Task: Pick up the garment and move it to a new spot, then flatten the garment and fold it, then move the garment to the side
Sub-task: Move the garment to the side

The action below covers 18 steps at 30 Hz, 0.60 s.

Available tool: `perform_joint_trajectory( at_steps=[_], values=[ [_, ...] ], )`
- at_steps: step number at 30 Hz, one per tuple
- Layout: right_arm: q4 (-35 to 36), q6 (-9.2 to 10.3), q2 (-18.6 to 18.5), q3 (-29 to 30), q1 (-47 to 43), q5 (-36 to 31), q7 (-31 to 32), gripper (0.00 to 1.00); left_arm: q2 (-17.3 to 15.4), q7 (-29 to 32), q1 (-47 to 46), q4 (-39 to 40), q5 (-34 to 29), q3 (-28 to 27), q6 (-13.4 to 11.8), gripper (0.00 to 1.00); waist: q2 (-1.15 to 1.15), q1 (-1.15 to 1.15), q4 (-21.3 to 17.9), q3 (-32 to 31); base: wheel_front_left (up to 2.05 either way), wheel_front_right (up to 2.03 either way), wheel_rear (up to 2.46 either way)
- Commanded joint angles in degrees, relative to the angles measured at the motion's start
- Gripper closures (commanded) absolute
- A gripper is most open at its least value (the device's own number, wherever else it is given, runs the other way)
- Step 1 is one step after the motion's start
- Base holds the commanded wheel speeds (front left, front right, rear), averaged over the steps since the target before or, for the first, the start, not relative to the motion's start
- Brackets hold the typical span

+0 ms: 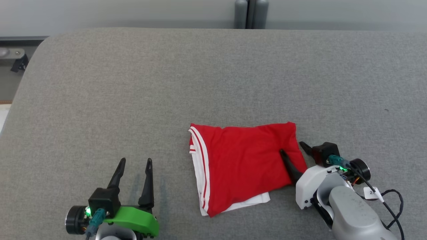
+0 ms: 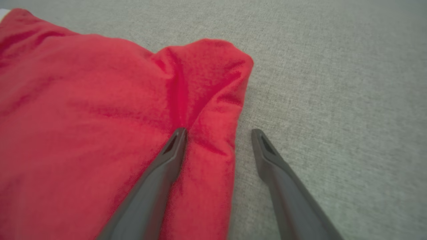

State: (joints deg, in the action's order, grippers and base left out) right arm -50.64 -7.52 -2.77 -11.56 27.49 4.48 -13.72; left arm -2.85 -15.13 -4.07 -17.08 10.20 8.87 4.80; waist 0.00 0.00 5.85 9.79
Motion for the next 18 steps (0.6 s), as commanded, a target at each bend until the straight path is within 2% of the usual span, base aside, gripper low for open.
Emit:
perform_joint_trajectory(
  at_steps=[1, 6, 15, 18],
  values=[
    [-2.7, 0.08, -0.2, -0.7, -0.8, -0.2, 0.7, 1.0, -0.2, 0.0, -0.5, -0.1, 0.1, -0.3, 0.1, 0.0, 0.0, 0.0, 0.0, 0.0, 0.0, 0.0, 0.0],
    [-5.4, 0.19, -0.7, 1.1, -1.0, 0.4, -0.3, 1.0, -0.2, 0.0, 0.7, 0.3, 0.6, -0.1, 0.1, 0.0, 0.0, 0.0, -5.0, -1.8, 0.0, 0.0, 0.0],
    [-2.8, 0.28, -0.6, 4.9, -0.2, -0.6, -1.3, 1.0, -0.2, 0.0, -0.5, 1.9, 0.7, 3.7, 0.8, 0.0, 0.0, 0.0, -21.5, -3.3, 0.0, 0.0, 0.0],
    [-1.5, 0.15, -0.4, 5.6, 0.0, -1.5, -1.4, 1.0, -0.2, 0.0, -1.3, 2.5, 1.2, 5.3, 0.4, 0.0, 0.0, 0.0, -25.9, -3.0, 0.0, 0.0, 0.0]
  ],
)
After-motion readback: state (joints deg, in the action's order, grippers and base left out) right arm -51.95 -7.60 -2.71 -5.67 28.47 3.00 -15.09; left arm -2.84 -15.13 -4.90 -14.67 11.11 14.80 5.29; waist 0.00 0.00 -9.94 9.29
